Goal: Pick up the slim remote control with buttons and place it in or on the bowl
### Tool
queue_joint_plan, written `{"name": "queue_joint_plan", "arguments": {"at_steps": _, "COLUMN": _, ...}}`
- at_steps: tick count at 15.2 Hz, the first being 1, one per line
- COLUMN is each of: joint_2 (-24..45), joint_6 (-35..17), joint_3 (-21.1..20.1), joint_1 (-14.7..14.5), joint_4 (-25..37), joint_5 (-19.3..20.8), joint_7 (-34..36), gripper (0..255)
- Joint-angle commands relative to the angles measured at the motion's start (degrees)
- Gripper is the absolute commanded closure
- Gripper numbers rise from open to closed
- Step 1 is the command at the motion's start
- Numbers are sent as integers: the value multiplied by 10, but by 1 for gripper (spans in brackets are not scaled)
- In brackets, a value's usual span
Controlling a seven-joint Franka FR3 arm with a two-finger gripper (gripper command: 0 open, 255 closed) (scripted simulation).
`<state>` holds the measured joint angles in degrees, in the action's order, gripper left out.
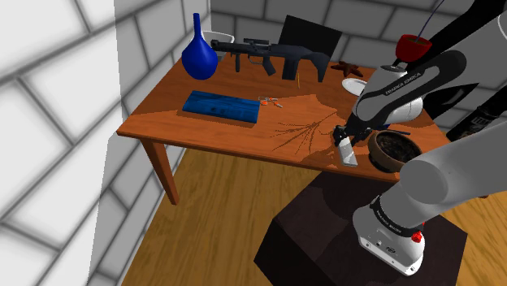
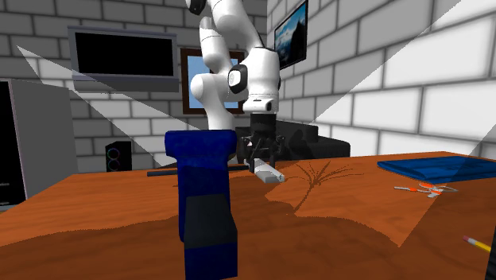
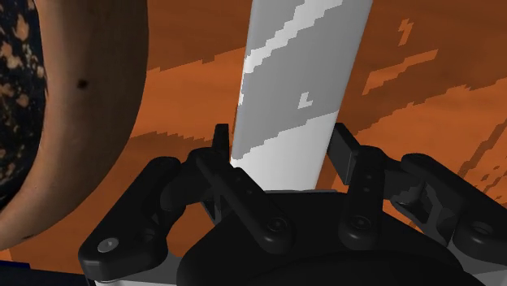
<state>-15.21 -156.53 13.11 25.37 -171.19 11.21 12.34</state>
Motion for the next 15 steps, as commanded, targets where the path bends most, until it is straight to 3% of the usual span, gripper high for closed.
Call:
{"name": "queue_joint_plan", "arguments": {"at_steps": 1, "joint_2": -13, "joint_6": 13, "joint_3": -1, "joint_1": 1, "joint_4": 0, "joint_5": 1, "joint_7": 0, "gripper": 255}}
{"name": "queue_joint_plan", "arguments": {"at_steps": 15, "joint_2": -166, "joint_6": 194, "joint_3": -15, "joint_1": 4, "joint_4": 27, "joint_5": -6, "joint_7": -3, "gripper": 255}}
